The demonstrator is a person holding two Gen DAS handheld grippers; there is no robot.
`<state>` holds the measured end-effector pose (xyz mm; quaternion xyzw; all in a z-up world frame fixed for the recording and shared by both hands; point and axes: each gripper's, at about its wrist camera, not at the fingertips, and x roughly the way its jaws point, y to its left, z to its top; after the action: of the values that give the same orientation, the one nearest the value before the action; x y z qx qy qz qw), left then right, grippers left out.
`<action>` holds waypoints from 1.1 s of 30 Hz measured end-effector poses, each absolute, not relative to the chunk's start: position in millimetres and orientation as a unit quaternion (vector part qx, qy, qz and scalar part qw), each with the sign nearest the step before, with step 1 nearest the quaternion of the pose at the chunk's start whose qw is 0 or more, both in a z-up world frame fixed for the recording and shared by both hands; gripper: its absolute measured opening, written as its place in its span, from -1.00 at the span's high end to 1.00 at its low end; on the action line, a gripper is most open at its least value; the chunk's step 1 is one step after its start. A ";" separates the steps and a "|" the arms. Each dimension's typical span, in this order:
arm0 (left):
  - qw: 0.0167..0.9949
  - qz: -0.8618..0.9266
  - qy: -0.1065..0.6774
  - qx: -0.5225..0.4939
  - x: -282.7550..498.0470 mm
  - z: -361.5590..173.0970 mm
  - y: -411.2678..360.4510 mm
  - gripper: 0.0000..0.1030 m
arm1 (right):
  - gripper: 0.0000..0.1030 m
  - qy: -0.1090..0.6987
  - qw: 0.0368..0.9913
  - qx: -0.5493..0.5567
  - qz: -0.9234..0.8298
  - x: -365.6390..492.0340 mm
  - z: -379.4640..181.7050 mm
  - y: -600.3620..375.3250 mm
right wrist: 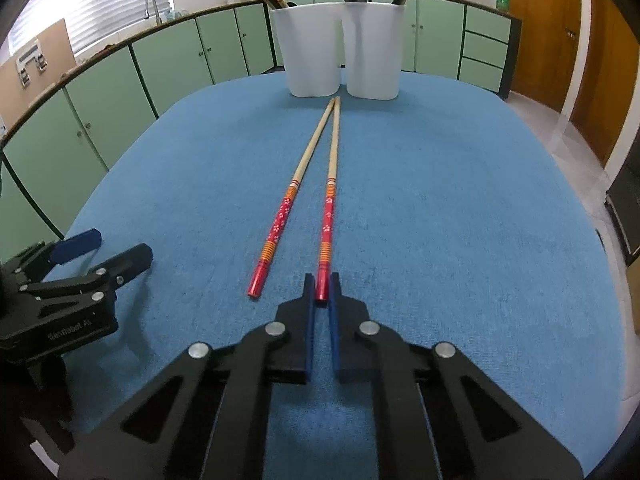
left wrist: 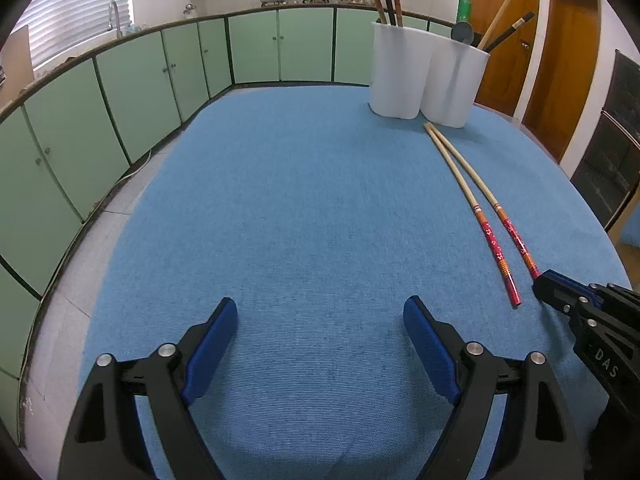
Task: Organize utensils
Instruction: 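Grasp one red-patterned chopstick with the right tool and pull it aside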
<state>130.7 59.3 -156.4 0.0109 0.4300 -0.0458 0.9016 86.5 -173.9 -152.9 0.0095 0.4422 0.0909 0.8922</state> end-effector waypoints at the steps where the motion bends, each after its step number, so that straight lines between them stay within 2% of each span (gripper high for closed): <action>1: 0.901 -0.048 0.431 0.008 130.6 -156.4 58.1 -0.62 | 0.89 0.442 0.892 0.014 0.093 86.7 -153.1 -176.4; 17: 0.896 -0.111 0.430 -0.017 125.8 -150.8 -1.4 -0.53 | 0.90 0.437 0.897 0.040 0.046 73.7 -151.1 -246.0; 33: 0.898 -0.092 0.430 0.018 129.6 -156.5 -40.2 -0.02 | 0.89 0.440 0.896 0.030 0.049 77.6 -154.2 -256.6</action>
<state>129.6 -40.2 -156.5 0.0179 0.4303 -0.0916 0.8978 77.6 -256.6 -154.2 0.0303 0.4399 0.0486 0.8962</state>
